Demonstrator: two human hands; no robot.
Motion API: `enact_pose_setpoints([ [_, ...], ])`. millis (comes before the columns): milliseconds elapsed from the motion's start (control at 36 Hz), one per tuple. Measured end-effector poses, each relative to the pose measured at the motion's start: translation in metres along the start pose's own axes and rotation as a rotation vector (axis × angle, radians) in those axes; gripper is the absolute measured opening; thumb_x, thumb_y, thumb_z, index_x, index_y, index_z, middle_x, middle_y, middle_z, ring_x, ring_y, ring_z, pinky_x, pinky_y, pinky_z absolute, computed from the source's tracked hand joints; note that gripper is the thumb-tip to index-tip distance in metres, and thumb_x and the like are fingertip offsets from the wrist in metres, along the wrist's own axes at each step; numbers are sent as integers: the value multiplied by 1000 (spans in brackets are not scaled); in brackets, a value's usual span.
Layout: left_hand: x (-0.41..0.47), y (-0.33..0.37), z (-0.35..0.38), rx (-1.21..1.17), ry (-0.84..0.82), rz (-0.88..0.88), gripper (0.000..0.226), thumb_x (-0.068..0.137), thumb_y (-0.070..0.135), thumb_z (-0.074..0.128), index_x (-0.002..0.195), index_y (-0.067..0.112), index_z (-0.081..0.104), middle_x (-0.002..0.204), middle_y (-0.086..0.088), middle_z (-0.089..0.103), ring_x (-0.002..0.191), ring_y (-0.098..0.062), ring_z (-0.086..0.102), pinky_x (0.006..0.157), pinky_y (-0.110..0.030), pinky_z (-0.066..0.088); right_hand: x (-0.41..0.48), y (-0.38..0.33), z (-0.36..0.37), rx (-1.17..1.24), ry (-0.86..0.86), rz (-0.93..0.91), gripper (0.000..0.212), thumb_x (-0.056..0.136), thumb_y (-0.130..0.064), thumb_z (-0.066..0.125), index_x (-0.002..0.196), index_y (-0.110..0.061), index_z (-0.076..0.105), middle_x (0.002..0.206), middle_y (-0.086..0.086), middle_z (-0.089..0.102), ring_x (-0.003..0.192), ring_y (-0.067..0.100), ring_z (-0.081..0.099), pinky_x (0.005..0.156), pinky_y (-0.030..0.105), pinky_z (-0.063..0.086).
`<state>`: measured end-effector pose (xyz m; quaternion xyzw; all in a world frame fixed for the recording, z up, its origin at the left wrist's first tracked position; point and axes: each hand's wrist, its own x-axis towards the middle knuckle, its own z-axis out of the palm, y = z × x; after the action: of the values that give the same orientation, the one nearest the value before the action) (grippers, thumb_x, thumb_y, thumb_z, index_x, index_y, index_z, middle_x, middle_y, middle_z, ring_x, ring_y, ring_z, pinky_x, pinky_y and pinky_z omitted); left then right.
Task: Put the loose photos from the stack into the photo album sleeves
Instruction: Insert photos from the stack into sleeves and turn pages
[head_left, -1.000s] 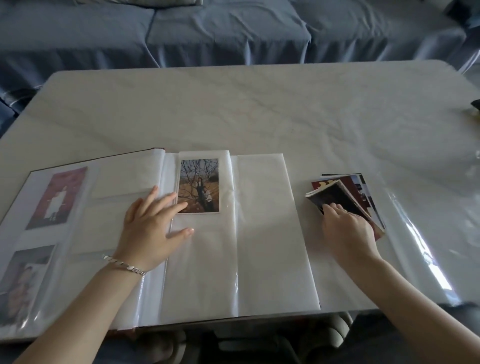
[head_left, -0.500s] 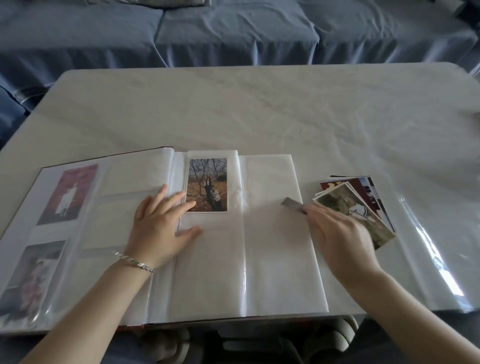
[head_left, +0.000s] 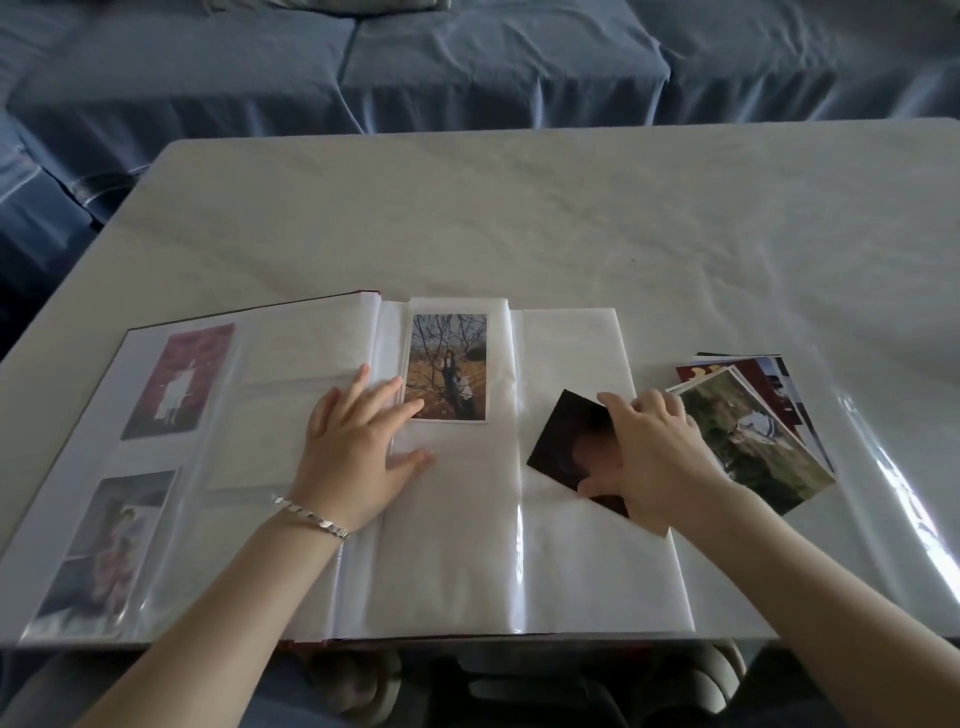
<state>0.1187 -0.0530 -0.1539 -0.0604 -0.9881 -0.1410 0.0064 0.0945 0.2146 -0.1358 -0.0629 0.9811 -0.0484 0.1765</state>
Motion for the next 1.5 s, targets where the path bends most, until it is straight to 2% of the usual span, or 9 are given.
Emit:
enact_pose_setpoints([
  [278, -4, 6, 0, 15, 10, 119, 38, 90, 38, 55, 125, 24, 60, 146, 0, 39, 141, -18, 24, 113, -40, 3, -4, 23, -19, 413, 238, -7, 7, 78, -23, 74, 74, -19, 70, 61, -5, 57, 61, 10, 51, 52, 19, 35],
  [444, -4, 28, 4, 190, -137, -9, 92, 74, 72, -8, 141, 28, 36, 157, 3, 15, 145, -11, 5, 111, -31, -13, -16, 27, -32, 814, 310, -51, 23, 78, -19, 72, 61, -32, 65, 52, -19, 63, 48, -5, 55, 50, 8, 41],
  [611, -13, 39, 20, 274, -202, -46, 115, 57, 85, -8, 149, 18, 6, 157, -11, -8, 144, -27, -14, 114, -42, -12, -28, 13, -14, 906, 337, 28, 21, 88, -23, 61, 77, -6, 60, 53, 0, 64, 35, 7, 52, 48, 24, 44],
  [667, -16, 38, 25, 308, -197, -32, 111, 57, 85, -16, 149, 23, -8, 156, -12, -16, 142, -29, -19, 111, -42, -18, -32, 7, -6, 890, 372, 36, 17, 89, -22, 59, 74, -13, 56, 52, -5, 63, 39, 5, 58, 43, 12, 41],
  [750, -16, 37, 28, 298, -205, -24, 104, 58, 80, -17, 147, 26, -16, 154, -13, -21, 140, -29, -25, 99, -37, -35, -35, 1, 3, 879, 428, 47, 10, 91, -20, 56, 81, -17, 56, 64, -2, 66, 53, 11, 65, 48, 25, 51],
  [833, -16, 37, 27, 299, -196, -10, 99, 62, 77, -16, 148, 26, -14, 154, -13, -21, 140, -29, -25, 93, -33, -41, -38, -4, 7, 858, 514, 19, 20, 92, -19, 55, 73, -26, 52, 59, -4, 64, 50, 10, 64, 44, 18, 45],
  [1000, -16, 38, 27, 294, -177, -7, 89, 75, 72, 3, 149, 25, -8, 154, -15, -19, 141, -30, -23, 96, -33, -39, -45, -14, 6, 837, 677, -55, 24, 91, -18, 54, 69, -26, 49, 54, -1, 60, 45, 7, 62, 40, 26, 44],
  [1250, -18, 37, 27, 277, -175, -9, 92, 71, 72, -11, 149, 24, -6, 156, -15, -14, 141, -30, -21, 109, -41, -21, -47, -18, 13, 701, 702, -123, 17, 90, -10, 56, 74, -13, 53, 52, 1, 57, 46, 13, 60, 42, 26, 46],
  [1500, -17, 38, 25, 293, -183, 2, 94, 68, 71, -13, 149, 25, -7, 155, -15, -16, 141, -30, -22, 99, -35, -33, -44, -16, 15, 746, 681, -86, 19, 90, -10, 56, 73, -3, 57, 53, 10, 58, 48, 27, 61, 42, 42, 46],
])
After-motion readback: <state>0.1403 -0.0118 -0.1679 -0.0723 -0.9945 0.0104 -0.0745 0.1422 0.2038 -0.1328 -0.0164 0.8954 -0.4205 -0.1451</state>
